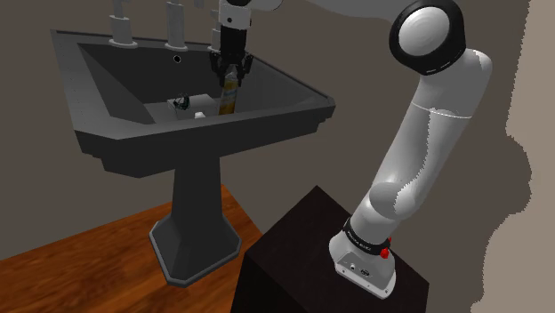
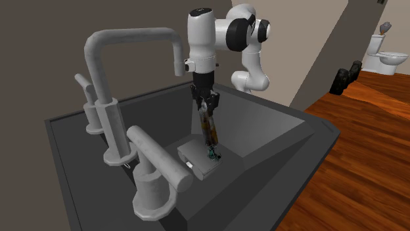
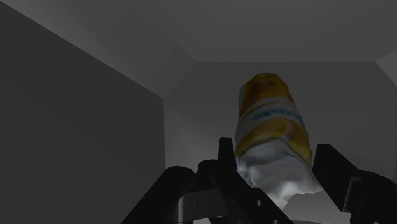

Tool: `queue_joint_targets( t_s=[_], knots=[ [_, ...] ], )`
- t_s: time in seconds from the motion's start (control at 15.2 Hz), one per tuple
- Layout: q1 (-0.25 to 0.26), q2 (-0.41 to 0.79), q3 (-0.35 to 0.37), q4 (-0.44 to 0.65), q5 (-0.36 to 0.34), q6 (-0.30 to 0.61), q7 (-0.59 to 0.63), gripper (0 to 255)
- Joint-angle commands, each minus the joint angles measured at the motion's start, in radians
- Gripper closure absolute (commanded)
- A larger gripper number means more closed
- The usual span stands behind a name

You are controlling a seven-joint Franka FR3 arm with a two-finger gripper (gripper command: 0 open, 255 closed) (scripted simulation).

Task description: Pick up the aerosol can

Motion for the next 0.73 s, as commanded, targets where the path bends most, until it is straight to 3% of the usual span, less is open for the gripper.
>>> queue_joint_targets(
  t_s=[0.0, 0.66],
  knots=[
    [0.0, 0.002, 0.0, -0.001, 0.0, 0.001, 0.0, 255],
    [0.003, 0.019, 0.001, 0.157, -0.002, -0.14, 0.003, 255]
  ],
)
